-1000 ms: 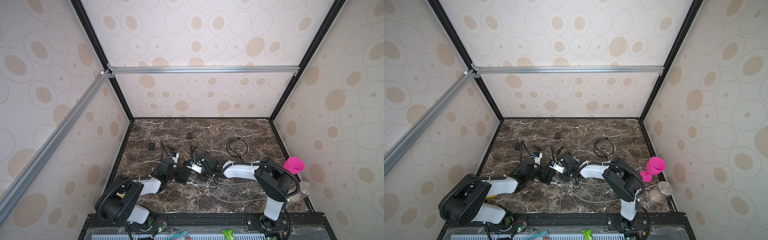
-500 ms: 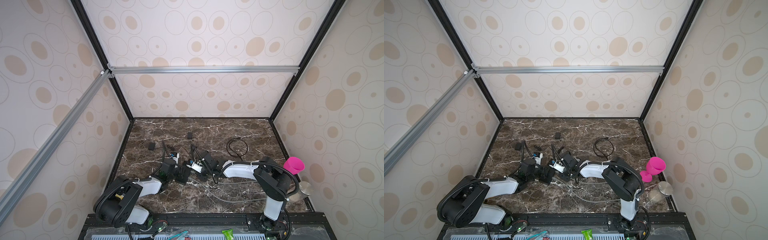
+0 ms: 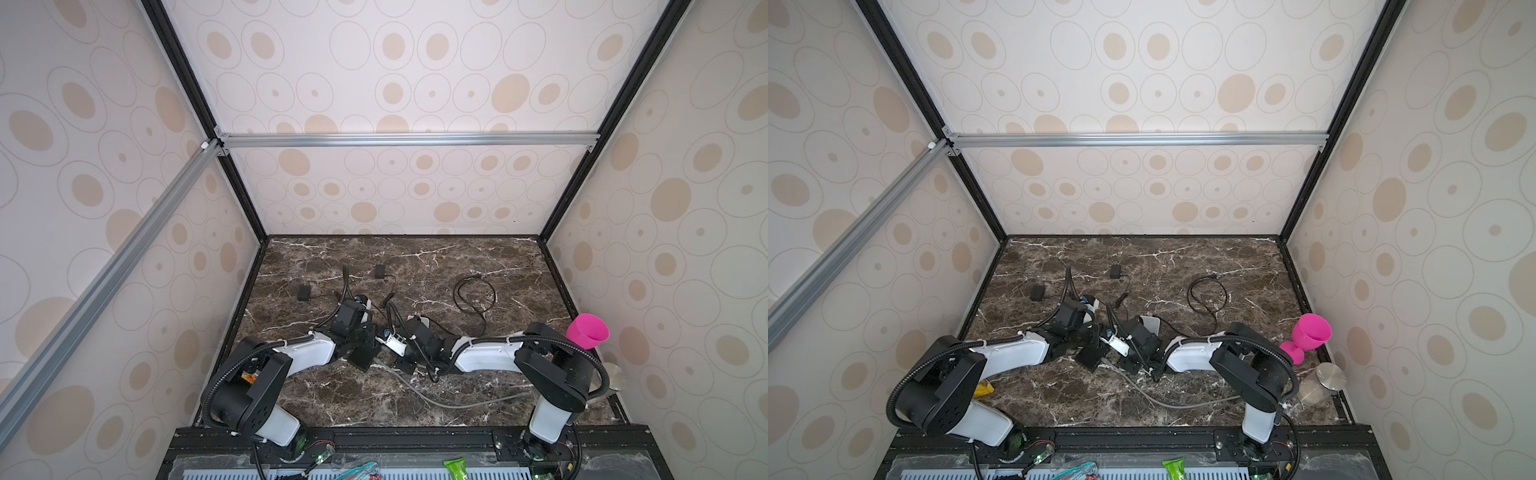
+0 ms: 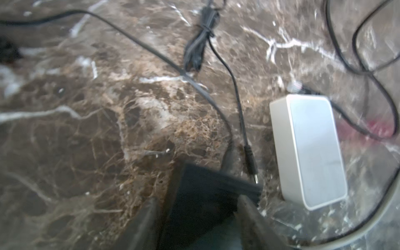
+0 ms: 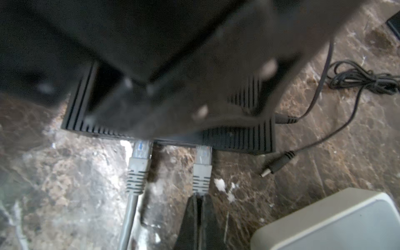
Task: Insert the plug into the switch port
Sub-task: 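Open the right gripper and lift off the plug while the left gripper withdraws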
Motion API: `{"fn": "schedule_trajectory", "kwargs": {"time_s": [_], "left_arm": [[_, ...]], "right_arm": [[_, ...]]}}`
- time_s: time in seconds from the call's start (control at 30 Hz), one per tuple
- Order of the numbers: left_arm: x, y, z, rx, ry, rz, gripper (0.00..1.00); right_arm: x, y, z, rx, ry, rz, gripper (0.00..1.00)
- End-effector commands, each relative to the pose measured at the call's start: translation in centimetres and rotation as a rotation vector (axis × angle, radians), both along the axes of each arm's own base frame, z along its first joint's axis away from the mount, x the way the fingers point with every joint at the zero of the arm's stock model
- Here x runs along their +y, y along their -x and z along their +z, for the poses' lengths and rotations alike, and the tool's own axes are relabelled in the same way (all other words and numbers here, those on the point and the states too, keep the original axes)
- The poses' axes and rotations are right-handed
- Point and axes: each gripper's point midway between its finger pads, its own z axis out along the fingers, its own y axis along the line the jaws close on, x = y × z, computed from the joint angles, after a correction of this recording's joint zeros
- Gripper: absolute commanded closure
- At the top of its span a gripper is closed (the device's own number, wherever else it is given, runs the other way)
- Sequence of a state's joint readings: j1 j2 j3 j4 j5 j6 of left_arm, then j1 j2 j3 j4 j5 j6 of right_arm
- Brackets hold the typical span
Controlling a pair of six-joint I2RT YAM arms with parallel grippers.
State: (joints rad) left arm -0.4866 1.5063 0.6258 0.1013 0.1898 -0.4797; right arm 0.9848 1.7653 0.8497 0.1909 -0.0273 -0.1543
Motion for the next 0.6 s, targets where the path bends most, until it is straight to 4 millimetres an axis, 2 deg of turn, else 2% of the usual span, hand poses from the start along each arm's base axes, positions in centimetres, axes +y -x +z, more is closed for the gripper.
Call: {"fn": "schedule_trajectory", "kwargs": {"time_s": [0.0, 0.07, 0.17, 0.23, 0.3, 0.37, 0.43, 0.57], "left_arm": [[2.4, -1.6, 2.4, -0.011, -0.017, 0.056, 0.30], [3.7, -2.9, 5.1, -0.063, 0.000, 0.094, 0.29], [5.3, -3.6, 9.3, -0.130, 0.009, 0.131, 0.29], [5.9, -3.1, 12.6, -0.194, 0.026, 0.141, 0.29], [6.1, -1.9, 16.0, -0.269, 0.070, 0.140, 0.29], [6.6, -0.4, 18.2, -0.323, 0.106, 0.143, 0.26], [6.7, 1.2, 19.0, -0.347, 0.144, 0.131, 0.23], [6.7, 3.6, 18.9, -0.342, 0.195, 0.110, 0.24]], "right_arm": [[0.7, 0.6, -0.5, 0.017, -0.023, -0.008, 1.00], [0.6, 0.5, -1.1, 0.027, -0.006, -0.028, 1.00], [0.7, 0.5, -1.6, 0.041, 0.010, -0.047, 1.00], [1.1, 0.5, -1.8, 0.049, 0.023, -0.056, 1.00], [1.7, 0.3, -1.8, 0.058, 0.037, -0.080, 1.00], [2.3, 0.0, -2.0, 0.075, 0.050, -0.109, 1.00], [3.1, -0.2, -2.0, 0.101, 0.057, -0.129, 1.00], [5.3, 0.7, -1.8, 0.133, 0.034, -0.099, 1.00]]}}
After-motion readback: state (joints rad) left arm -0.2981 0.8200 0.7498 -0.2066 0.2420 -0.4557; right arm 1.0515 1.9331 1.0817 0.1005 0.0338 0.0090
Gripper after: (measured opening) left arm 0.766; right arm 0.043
